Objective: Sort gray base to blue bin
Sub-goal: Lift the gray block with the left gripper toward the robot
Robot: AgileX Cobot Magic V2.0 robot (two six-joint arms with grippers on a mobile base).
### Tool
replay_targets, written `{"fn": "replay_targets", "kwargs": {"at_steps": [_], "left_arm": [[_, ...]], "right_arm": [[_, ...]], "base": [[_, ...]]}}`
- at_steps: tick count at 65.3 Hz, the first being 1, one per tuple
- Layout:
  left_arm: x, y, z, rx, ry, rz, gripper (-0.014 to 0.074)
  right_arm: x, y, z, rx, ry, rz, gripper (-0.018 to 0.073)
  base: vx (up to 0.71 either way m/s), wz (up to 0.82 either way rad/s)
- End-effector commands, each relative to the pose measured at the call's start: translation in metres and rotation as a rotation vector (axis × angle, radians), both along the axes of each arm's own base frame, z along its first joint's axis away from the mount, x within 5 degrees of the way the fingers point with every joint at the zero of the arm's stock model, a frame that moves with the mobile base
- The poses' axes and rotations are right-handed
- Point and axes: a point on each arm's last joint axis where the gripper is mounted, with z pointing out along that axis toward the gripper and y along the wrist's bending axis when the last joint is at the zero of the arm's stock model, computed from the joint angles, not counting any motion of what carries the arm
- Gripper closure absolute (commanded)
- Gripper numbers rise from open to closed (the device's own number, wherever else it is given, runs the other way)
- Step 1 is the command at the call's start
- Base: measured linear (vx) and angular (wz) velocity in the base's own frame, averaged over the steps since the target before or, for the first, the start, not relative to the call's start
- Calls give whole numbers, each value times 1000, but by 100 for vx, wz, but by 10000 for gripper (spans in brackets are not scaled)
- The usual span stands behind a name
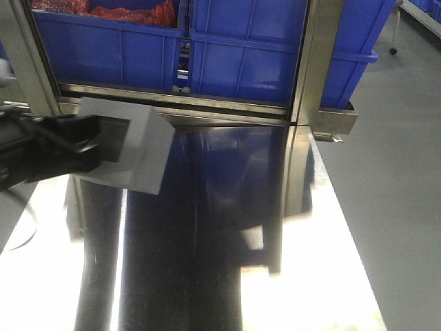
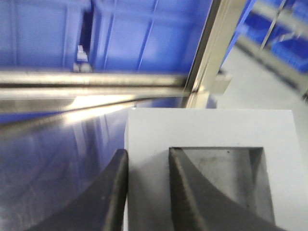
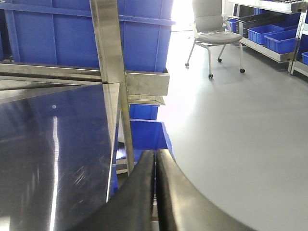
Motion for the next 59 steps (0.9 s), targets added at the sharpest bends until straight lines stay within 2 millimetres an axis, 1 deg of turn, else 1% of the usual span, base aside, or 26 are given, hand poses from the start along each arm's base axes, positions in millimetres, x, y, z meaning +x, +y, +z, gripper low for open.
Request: {"fn": "replay_targets", "kwargs": {"at_steps": [1,16,25,32,41,59], "left_arm": [[-29,12,28,-86,-186,7,604],[-86,36,28,-134,-300,5,604],[-114,47,30,-166,-377,4,604],[-128,53,35,-184,-421,2,604],[-136,56,38,-198,-453,2,604],[-136,56,37,-194,-444,1,604]], "right_arm": [[1,0,6,-19,-73,-1,564],[1,0,6,-19,-73,-1,564],[1,0,6,-19,-73,-1,564],[1,0,6,-19,-73,-1,564],[1,0,6,-19,-73,-1,564],[1,0,6,-19,-73,-1,564]], "base": [[0,0],[0,0],[0,0],[0,0],[0,0],[0,0]]}}
